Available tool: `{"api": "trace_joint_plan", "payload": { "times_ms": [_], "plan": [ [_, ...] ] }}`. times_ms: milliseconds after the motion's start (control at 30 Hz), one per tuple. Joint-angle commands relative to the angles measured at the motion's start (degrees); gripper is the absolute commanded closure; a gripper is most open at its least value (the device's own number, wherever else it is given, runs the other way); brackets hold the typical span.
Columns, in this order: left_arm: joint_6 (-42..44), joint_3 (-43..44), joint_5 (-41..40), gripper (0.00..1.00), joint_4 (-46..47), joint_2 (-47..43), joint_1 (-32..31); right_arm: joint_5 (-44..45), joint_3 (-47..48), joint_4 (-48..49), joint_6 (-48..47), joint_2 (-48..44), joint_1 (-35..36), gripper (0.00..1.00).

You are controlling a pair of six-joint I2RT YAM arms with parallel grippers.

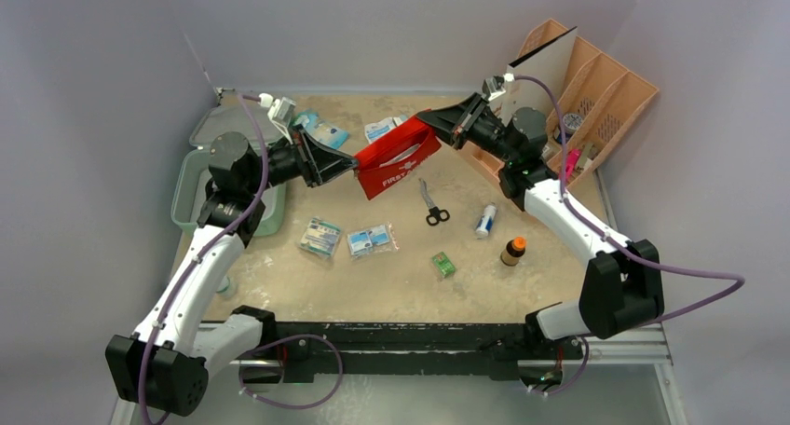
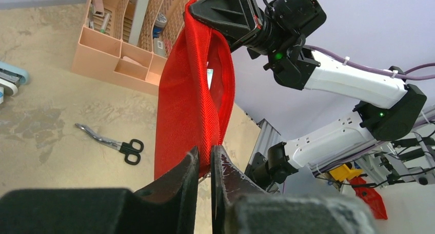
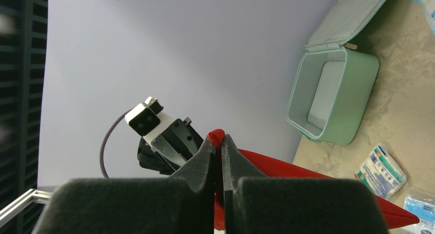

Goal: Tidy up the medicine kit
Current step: Adjust the medicine pouch.

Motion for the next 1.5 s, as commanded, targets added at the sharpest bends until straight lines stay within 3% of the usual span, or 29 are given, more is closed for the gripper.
{"api": "trace_joint_plan", "payload": {
  "times_ms": [0,233,300,433,667,833,1100,1267,1467],
  "plan": [
    [-0.3,-0.6,1.7,0.90,2.8,0.2,-0.2,-1.4,-0.1,4.0,1.1,-0.3,-0.1,1.00],
    [2.3,0.5,1.5,1.00,-1.3,1.4,-0.2,-1.2,0.2,3.6,0.7,0.4,-0.2,1.00],
    [3.0,1.0,0.1,1.00,-3.5,1.3,-0.1,-2.0,1.5,-0.1,-2.8,0.2,-0.1,0.88],
    [5.9,4.5,-4.7,1.00,-14.6,1.8,-0.1,1.1,5.0,-20.8,-18.7,-3.7,0.2,0.59],
    [7.7,4.2,-11.9,1.00,-17.4,-0.8,-0.1,4.6,5.5,-34.6,-30.5,-7.6,0.8,0.30],
    [7.8,3.7,-13.4,1.00,-17.5,-0.2,-0.1,7.9,8.6,-44.3,-38.1,-7.6,3.5,0.26],
    [7.7,7.4,-16.5,1.00,-21.0,3.3,-0.1,15.9,9.7,-47.4,-42.0,-8.0,6.4,0.11],
    [9.6,9.5,-20.6,1.00,-25.4,4.2,-0.1,18.6,11.3,-48.3,-42.5,-7.1,12.2,0.12],
    [9.1,8.5,-24.6,1.00,-25.7,2.5,-0.1,22.2,13.0,-45.9,-43.0,-4.7,20.3,0.21]
  ]
}}
